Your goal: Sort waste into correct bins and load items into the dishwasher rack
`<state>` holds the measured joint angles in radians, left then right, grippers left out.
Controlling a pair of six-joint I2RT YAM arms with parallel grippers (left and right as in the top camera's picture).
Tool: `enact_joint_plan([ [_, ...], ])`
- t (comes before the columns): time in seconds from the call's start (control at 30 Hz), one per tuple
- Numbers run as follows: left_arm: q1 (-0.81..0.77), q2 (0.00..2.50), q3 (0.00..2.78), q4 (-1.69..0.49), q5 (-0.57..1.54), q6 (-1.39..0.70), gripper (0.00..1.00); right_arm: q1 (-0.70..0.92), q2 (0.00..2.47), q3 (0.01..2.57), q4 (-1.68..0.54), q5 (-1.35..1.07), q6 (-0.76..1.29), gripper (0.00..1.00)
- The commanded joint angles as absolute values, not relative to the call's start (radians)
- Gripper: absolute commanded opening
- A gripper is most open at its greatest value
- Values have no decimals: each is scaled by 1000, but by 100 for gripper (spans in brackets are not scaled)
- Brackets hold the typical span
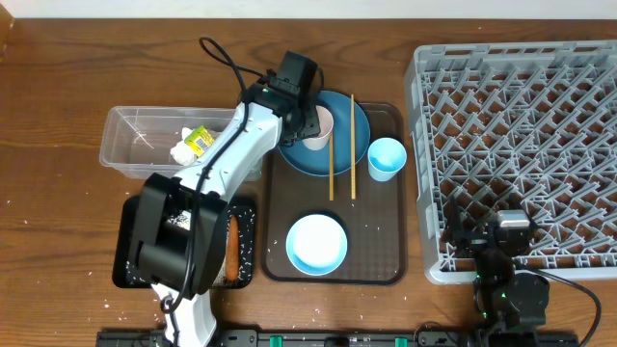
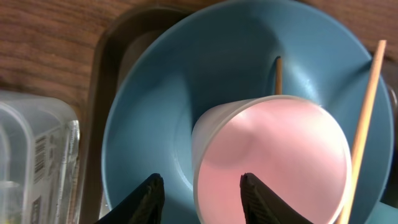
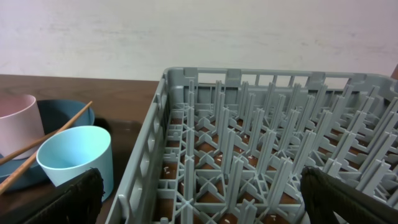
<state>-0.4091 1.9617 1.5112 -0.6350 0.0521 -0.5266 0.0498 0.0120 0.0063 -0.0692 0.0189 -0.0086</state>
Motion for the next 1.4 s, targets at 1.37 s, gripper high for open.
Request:
enact_joint_plan([
  [1.37,-398,1702,1511,-770,37,-543,6,40,7,6,-73,19,-12,99],
])
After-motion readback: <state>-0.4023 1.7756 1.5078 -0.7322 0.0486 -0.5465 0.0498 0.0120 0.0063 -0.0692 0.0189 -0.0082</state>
